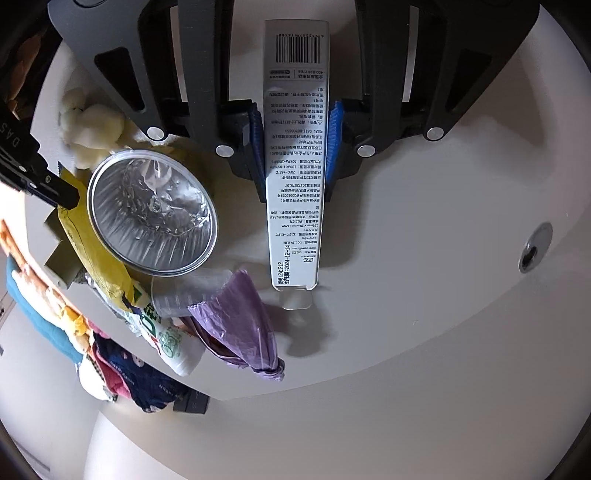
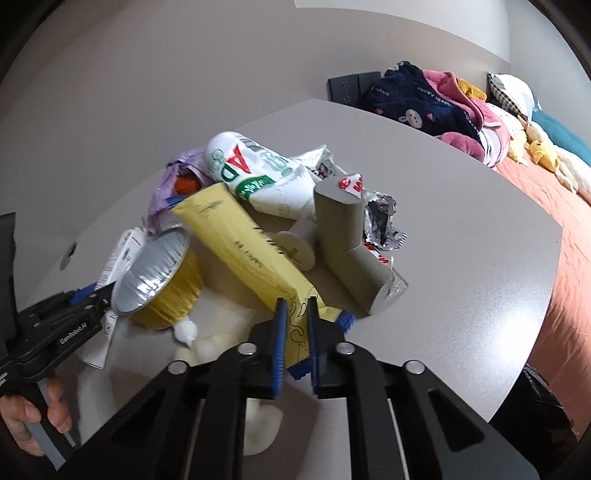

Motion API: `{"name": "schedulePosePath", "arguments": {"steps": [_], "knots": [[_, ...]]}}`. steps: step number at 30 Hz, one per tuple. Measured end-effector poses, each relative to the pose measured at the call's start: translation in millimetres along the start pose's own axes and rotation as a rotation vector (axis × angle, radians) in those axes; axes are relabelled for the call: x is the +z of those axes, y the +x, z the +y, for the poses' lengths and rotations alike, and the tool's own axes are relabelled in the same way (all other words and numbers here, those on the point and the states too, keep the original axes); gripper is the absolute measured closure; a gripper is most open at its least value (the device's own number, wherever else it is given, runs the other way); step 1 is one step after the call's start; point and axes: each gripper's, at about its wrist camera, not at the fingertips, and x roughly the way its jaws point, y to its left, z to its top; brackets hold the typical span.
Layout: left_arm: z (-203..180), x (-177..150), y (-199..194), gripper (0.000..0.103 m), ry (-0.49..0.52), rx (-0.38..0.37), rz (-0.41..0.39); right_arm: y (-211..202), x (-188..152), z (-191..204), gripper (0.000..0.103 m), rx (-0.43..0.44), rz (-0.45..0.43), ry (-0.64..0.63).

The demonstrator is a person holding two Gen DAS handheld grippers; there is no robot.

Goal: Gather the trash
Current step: 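Grasp the white box with the left tool while the right tool grasps the yellow wrapper, then carry both items over the black bin and open both tools to drop them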

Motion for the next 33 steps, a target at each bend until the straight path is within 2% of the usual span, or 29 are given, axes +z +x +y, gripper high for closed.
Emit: {"name": "schedulePosePath", "arguments": {"steps": [8, 15, 23, 33], "knots": [[10.1, -6.1, -35.6, 0.076, -0.025, -0.036, -0.055, -32.1, -2.6, 2.9, 0.095, 0.041, -0.068, 0.045], [-6.3, -9.3, -70.9, 0.077, 0.007, -0.068, -0.113, -72.4, -10.3, 2.9, 0.095, 0.037, -0.124, 0.061], [-37.3, -22.3, -99.2, 0.076, 0.048, -0.153, -0.141, -122.5, -28.7, -10.5, 0.095, 0.021, -0.183, 0.098], [-92.7, -44.5, -121.9, 0.076, 0.155, -0.261, -0.144, -181.9, -57.6, -37.8, 0.095, -0.039, -0.249, 0.145]]}}
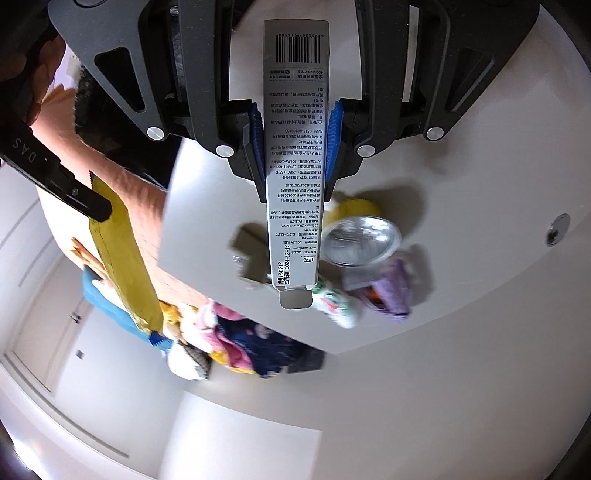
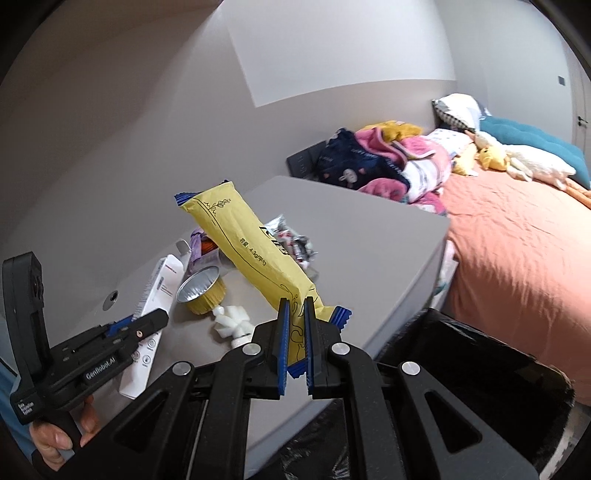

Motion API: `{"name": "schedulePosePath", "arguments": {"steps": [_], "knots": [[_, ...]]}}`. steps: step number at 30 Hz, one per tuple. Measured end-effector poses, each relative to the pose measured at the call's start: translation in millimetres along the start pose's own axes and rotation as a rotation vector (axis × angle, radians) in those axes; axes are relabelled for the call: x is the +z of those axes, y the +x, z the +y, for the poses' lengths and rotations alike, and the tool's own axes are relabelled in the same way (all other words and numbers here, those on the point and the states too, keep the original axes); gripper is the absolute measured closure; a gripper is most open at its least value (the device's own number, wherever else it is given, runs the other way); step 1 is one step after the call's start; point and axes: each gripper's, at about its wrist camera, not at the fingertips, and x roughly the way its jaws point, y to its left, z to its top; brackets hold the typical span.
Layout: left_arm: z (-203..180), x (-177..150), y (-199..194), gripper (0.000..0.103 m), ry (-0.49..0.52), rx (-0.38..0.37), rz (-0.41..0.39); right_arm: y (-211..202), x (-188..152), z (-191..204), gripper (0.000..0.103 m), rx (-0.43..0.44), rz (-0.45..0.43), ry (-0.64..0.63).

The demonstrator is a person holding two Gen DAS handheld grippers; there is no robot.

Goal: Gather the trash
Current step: 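Carry both items over the black bin and open both tools to drop them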

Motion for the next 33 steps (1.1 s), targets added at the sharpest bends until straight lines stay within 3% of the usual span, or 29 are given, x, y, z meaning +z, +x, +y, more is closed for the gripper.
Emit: {"name": "schedulePosePath", "arguments": {"steps": [12, 19, 20, 21, 22, 23, 24, 33], "knots": [[-56.6, -15.2, 2.2, 0.076, 0.092, -0.116, 0.023, -54.6, -17.2, -40.9, 0.095, -0.076, -0.056, 0.063], [-94.0, -27.8, 2.1, 0.076, 0.142, -0.221, 0.061, -80.9, -26.2, -70.3, 0.095, -0.121, -0.069, 0.117], [-97.5, -28.7, 3.2, 0.075, 0.144, -0.244, 0.072, -86.9, -27.6, -76.3, 0.089, -0.126, -0.082, 0.137], [-101.7, -29.8, 5.1, 0.065, 0.148, -0.268, 0.088, -92.4, -28.0, -82.3, 0.081, -0.139, -0.094, 0.158], [-106.3, -30.9, 7.5, 0.049, 0.149, -0.294, 0.106, -100.4, -29.1, -88.6, 0.053, -0.165, -0.118, 0.180], [-110.7, -31.7, 7.0, 0.012, 0.145, -0.305, 0.108, -106.8, -29.3, -93.2, 0.030, -0.187, -0.144, 0.192], [-114.0, -32.5, 6.3, 0.006, 0.144, -0.307, 0.098, -114.6, -30.7, -95.3, 0.028, -0.209, -0.174, 0.196], [-141.2, -37.4, 3.5, 0.006, 0.221, -0.323, 0.078, -149.1, -33.6, -121.1, 0.025, -0.250, -0.250, 0.242]]}}
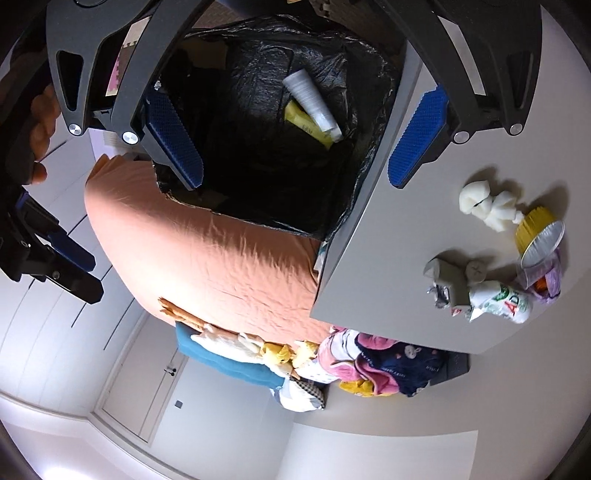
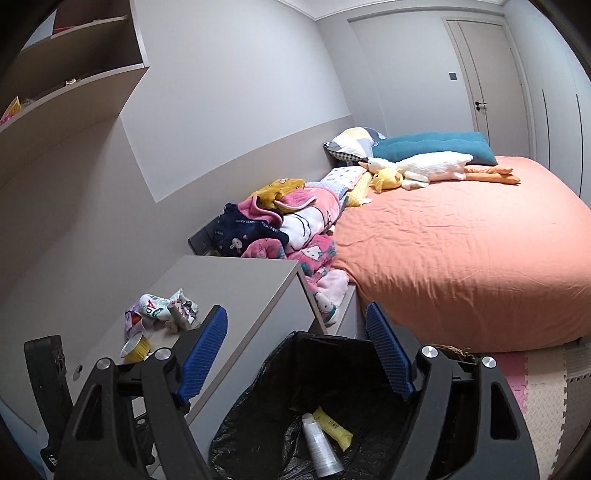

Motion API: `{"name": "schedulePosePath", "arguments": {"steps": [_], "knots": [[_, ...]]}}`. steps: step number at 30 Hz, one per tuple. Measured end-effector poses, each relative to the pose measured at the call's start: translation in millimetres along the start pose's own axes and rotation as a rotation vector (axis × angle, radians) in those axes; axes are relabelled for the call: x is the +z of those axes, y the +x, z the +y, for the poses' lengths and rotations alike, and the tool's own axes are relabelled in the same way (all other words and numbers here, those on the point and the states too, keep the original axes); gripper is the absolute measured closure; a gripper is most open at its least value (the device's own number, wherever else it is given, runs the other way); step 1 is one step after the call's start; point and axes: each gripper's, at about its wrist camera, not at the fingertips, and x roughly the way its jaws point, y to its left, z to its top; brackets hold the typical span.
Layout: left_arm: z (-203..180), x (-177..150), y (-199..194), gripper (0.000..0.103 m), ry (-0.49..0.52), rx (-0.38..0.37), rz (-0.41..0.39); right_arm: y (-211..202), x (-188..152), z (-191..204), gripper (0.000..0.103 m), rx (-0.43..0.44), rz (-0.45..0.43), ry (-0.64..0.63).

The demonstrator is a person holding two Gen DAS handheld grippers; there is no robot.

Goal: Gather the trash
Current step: 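Carry both items over the black bin and open both tools to drop them, then move both tools back toward the trash pile on the desk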

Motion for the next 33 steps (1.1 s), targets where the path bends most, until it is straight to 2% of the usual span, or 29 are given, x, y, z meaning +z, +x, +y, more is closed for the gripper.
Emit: {"name": "schedulePosePath", "arguments": {"steps": [7, 15, 17, 33], "knots": [[-5.2, -0.3, 0.1, 0.006, 0.023, 0.015, -0.002, 4.5, -2.3, 3.4, 0.025, 0.013, 0.014, -0.010], [4.1, 0.7, -3.4, 0.006, 0.003, 0.035, -0.010, 15.4, -5.9, 19.0, 0.024, 0.030, 0.043, -0.034], [9.1, 1.2, -4.4, 0.006, -0.003, 0.048, -0.013, 19.9, -7.1, 26.1, 0.022, 0.040, 0.051, -0.042], [70.6, 7.6, -18.6, 0.006, -0.071, 0.172, -0.027, 57.8, -16.7, 86.8, 0.021, 0.133, 0.111, -0.108]]}}
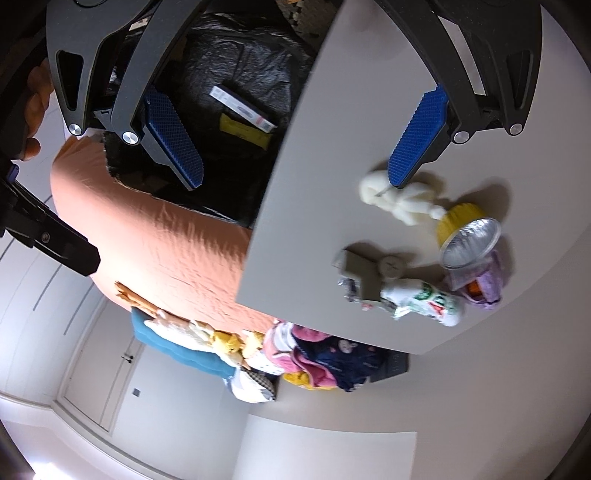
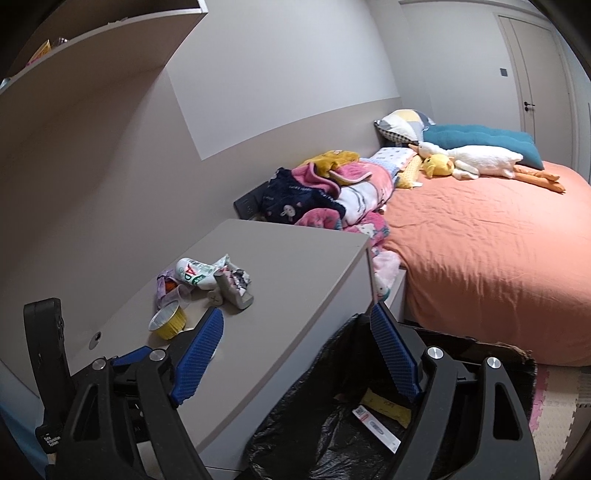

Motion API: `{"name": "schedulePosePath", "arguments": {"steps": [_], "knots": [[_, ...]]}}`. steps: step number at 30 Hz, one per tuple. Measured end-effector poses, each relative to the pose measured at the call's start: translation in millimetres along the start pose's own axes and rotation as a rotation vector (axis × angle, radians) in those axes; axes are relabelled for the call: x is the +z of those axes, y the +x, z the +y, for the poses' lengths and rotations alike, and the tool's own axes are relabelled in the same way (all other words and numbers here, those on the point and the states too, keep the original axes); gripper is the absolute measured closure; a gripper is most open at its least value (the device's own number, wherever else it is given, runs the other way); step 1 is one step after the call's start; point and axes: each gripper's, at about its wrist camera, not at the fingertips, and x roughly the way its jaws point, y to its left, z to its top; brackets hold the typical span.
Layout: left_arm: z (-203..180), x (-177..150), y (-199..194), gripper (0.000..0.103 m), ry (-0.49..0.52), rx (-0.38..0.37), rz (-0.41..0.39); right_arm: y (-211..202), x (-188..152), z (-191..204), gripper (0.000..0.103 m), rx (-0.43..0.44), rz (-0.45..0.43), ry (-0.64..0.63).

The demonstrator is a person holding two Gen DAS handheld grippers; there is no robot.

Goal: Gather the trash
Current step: 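Move both tools back toward the trash pile on the desk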

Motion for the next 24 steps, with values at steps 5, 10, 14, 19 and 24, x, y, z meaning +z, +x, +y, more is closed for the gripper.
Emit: {"name": "schedulePosePath", "arguments": {"steps": [5, 10, 14, 19, 24], "knots": [[21.9, 4.9, -0.5, 0.006, -0.016, 0.041, -0.007, 16.0, 0.4, 13.5, 0.021, 0.016, 0.019, -0.012], [44.4, 6.7, 0.9, 0.006, -0.029, 0.087, -0.004, 35.8, 2.2, 24.3, 0.021, 0.032, 0.042, -0.019], [63.8, 8.7, 3.8, 0.006, -0.051, 0.115, 0.002, 55.6, 1.7, 34.3, 0.021, 0.050, 0.071, -0.027], [86.8, 11.5, 10.3, 0.006, -0.083, 0.143, 0.009, 78.4, 2.0, 47.0, 0.021, 0.072, 0.105, -0.057], [106.3, 13.8, 19.4, 0.006, -0.114, 0.160, 0.019, 98.8, -0.2, 59.2, 0.021, 0.089, 0.139, -0.076]]}}
